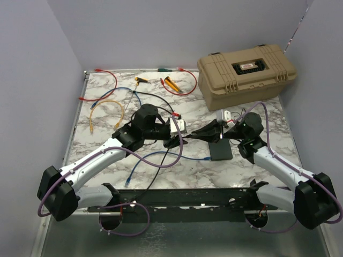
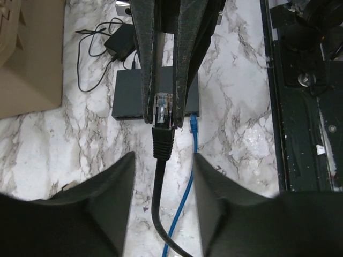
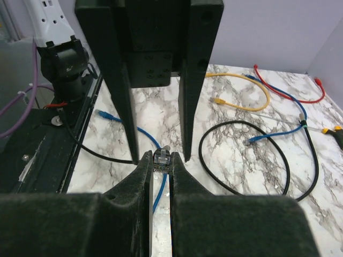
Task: Insert the plug into the switch port
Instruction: Pick up the connector from the center of the board.
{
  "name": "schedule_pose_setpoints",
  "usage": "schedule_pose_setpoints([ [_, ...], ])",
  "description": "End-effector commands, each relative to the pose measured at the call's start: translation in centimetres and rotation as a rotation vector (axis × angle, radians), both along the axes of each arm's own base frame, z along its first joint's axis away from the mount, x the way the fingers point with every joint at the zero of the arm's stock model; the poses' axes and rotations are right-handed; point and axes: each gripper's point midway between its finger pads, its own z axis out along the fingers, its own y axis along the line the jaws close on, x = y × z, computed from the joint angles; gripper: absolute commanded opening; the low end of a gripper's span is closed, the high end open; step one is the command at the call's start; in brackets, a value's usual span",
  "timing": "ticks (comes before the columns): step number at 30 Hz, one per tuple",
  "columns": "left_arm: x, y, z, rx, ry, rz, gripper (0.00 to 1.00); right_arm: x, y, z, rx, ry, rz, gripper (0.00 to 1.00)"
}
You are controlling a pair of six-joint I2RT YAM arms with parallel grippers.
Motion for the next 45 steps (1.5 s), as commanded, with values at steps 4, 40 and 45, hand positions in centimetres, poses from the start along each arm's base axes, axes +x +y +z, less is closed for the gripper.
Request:
schedule_pose_setpoints([
  [4, -0.5, -0.6, 1.3, -0.044, -0.001, -0.049, 0.4, -0.8, 0.1, 0.0, 0.013, -0.009, 0.041, 0.1],
  [40, 3.7, 0.5, -1.2, 0.065, -0.006, 0.175, 0.0, 0.9, -0.9, -0.4, 0.018, 0.147, -0.159, 0.62],
  [45, 5.5, 1.1, -3.3, 0.161, 0.011, 0.259, 0.0, 4.2, -3.0, -1.1, 0.023, 0.329, -0.453, 0.78],
])
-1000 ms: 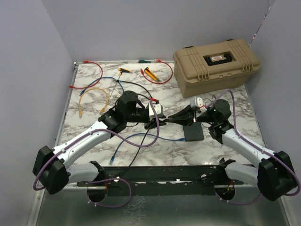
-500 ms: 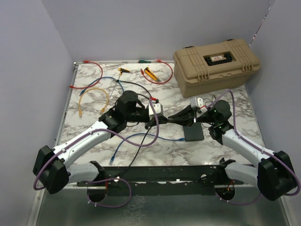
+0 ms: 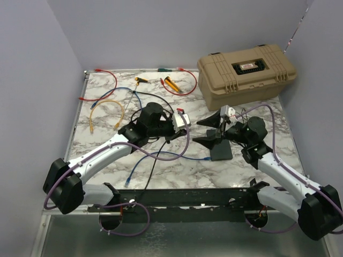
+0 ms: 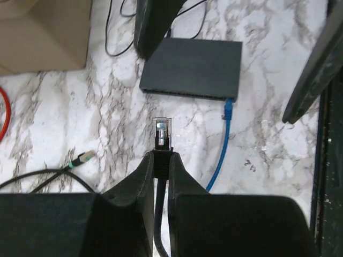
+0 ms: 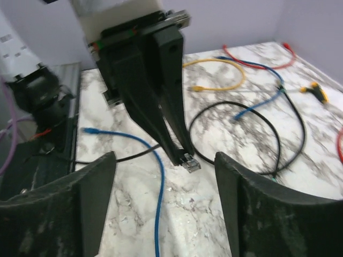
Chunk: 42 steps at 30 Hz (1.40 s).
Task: Insert the plug into the switch port
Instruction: Pick up the connector from the center of the board, then insert the connector into the switch port.
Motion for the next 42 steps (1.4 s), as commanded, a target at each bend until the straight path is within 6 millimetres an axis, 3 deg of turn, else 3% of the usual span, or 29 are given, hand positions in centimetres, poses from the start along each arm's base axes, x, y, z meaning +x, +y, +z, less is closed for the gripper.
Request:
schedule_pose_setpoints([
  [1, 2.8, 1.2, -1.9, 0.127, 0.004, 0.138, 0.0, 3.9, -2.5, -1.9, -0.012, 0.243, -0.34, 0.81],
  [4, 3.9, 1.5, -3.5, 0.206, 0.035, 0.191, 0.0, 5.8, -4.5, -3.3, -0.024, 0.376, -0.534, 0.91],
  [7, 4.3, 1.4, -4.9, 0.268, 0.067, 0.206, 0.0, 6.8, -6.1, -5.1, -0.059, 0.481, -0.672, 0.93],
  [19, 5.4, 1.1, -7.8, 0.357, 0.108, 0.305, 0.0, 7.2, -10.8, -10.6, -0.152, 0.717, -1.009, 1.0],
  [30, 2.5, -2.6, -13.8, 0.464, 0.187, 0.259, 0.0, 5.6, -12.6, -15.0, -0.32, 0.919, -1.122, 1.0],
  [36, 1.3, -5.3, -14.6, 0.473, 0.171, 0.209, 0.0, 4.5, -13.8, -16.6, -0.37, 1.003, -1.181, 1.0],
  [42, 0.3, -6.7, -15.2, 0.473, 0.195, 0.175, 0.0, 4.0, -15.5, -17.9, -0.348, 1.108, -1.242, 1.0],
])
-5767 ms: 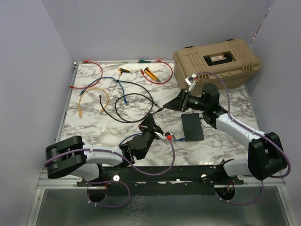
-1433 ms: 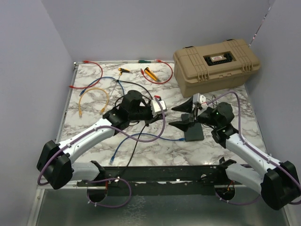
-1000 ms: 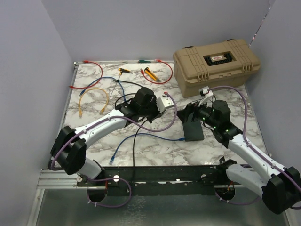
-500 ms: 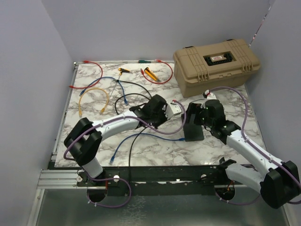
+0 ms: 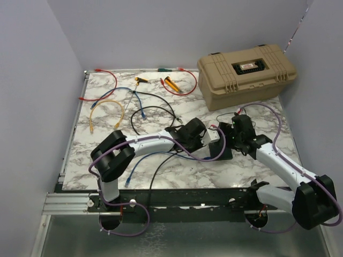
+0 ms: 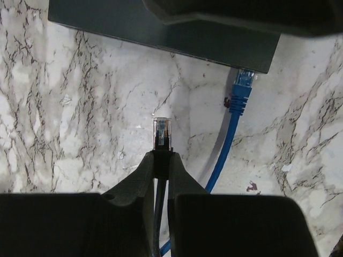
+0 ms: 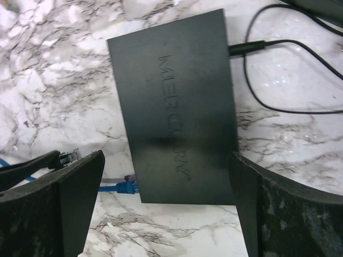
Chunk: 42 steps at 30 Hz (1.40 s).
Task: Insert the plug into the switch port
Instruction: Insert the connector into the switch port.
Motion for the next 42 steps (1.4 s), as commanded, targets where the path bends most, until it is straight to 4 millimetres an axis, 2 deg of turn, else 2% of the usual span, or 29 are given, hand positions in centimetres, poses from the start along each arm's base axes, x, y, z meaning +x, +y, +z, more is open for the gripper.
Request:
schedule_pose_setpoints([
  [1, -0.4, -1.6, 0.2, -0.023, 0.009, 0.0, 0.0, -0.3, -1.7, -0.6, 0.029, 0.062, -0.097, 1.0],
  [5, -1.2, -2.3, 0.0, -0.023, 0.017, -0.015, 0.0, -0.3, -2.7, -1.1, 0.1, 0.092, -0.142, 0.97],
  [11, -2.4, -3.2, -0.4, -0.029, 0.056, -0.038, 0.0, -0.1, -3.2, -1.9, 0.15, 0.117, -0.164, 0.89],
  [19, -2.7, -3.7, -1.2, -0.012, 0.089, -0.02, 0.0, 0.1, -4.1, -3.4, 0.192, 0.152, -0.192, 0.8],
  [27, -2.8, -4.5, -1.8, -0.001, 0.124, -0.026, 0.0, -0.3, -3.2, -4.4, 0.225, 0.186, -0.149, 0.7],
  [34, -3.2, -4.2, -2.9, 0.045, 0.151, -0.035, 0.0, -0.5, -2.7, -4.6, 0.242, 0.197, -0.112, 0.62],
  [42, -3.5, -4.5, -2.8, 0.061, 0.126, -0.059, 0.0, -0.5, -2.1, -4.7, 0.267, 0.203, -0.083, 0.53],
])
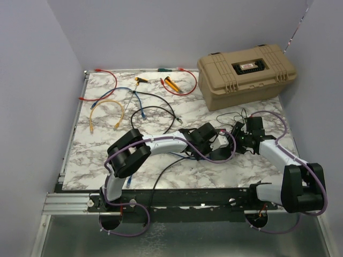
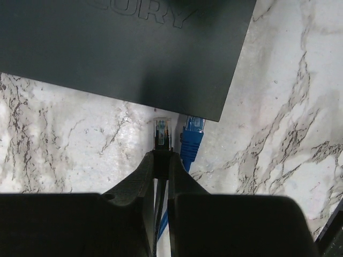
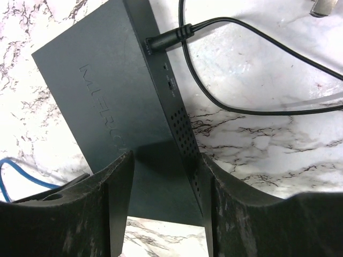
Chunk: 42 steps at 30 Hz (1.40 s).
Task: Insert the plug into the switch port
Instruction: Insert the connector into the switch port.
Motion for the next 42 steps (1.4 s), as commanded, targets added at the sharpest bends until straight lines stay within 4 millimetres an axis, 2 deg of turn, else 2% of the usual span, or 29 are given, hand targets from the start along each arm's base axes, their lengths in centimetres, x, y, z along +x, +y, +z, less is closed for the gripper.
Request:
schedule_pose_setpoints([
  [1, -0.8, -0.7, 0.1, 0.011, -0.002, -0.036, 0.0, -0.2, 1.1, -0.1, 0.056, 0.0, 0.043, 0.53],
  [8, -0.6, -1.0, 0.1, 0.011, -0.013, -0.024, 0.0, -0.3, 1.4, -0.1, 0.071, 0.0, 0.047, 0.51],
  [30, -1.0, -1.8, 3.0, -0.093, -0.024, -0.011, 0.0, -0.3, 1.5, -0.4, 0.095, 0.007, 0.011, 0.5],
  [42, -2.4, -2.3, 2.6, -0.099, 0.0, -0.068, 0.0, -0.4, 1.7, -0.5, 0.111, 0.012, 0.007, 0.5],
])
